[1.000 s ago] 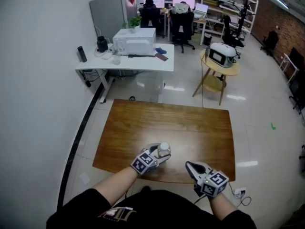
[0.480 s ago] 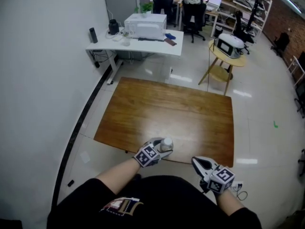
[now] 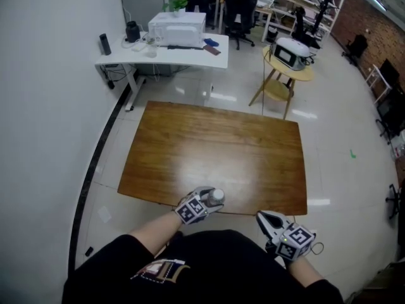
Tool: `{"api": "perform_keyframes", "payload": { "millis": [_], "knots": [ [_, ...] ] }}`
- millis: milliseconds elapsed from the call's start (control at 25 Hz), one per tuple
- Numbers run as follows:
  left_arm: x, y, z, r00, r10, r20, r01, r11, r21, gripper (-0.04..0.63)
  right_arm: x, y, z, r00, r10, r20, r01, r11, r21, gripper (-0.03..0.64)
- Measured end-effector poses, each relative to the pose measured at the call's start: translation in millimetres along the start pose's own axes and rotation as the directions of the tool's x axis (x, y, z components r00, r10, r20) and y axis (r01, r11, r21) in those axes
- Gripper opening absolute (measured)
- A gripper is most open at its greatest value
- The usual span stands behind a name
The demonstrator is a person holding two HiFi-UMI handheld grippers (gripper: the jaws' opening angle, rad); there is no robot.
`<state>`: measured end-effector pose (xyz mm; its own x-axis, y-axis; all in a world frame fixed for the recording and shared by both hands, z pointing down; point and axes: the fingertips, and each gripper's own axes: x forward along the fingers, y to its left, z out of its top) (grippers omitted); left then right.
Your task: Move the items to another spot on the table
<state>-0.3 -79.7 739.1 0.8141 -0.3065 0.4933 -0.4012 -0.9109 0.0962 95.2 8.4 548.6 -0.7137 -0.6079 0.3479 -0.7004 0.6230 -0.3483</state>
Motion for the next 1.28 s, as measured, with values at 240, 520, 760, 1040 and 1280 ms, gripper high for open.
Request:
{"api": "perform_keyframes", "payload": {
  "millis": [240,520,760,1040,1280],
  "knots": [
    [-24,0,-5,1.000,-0.013,0.000,0.013,0.990,-0.138,0.436,8,3,13,1.000,0.008,0.019,-0.008,1.000,-0.022,-0.014],
    [-161,-36,54,0.937,-0.121,0.328,0.229,0.921,-0.315,0.178,17,20,12,0.994,0.088,0.058,-0.085,0.995,-0.045,-0.012],
    [-191,-53,96,0.877,-0.068,0.475,0.265,0.894,-0.362,-0.008,30,33,16,0.986,0.159,0.059,-0.158,0.987,-0.017,-0.014],
    [-183,-57,93,0.903,-0.083,0.422,0.244,0.907,-0.342,-0.008,36,41,11,0.974,0.224,0.040,-0.224,0.975,0.003,-0.014],
    [-182,-55,97,0.896,-0.099,0.434,0.259,0.908,-0.328,-0.008,34,44,19,0.977,0.206,0.055,-0.204,0.979,-0.028,-0.014]
  ]
}}
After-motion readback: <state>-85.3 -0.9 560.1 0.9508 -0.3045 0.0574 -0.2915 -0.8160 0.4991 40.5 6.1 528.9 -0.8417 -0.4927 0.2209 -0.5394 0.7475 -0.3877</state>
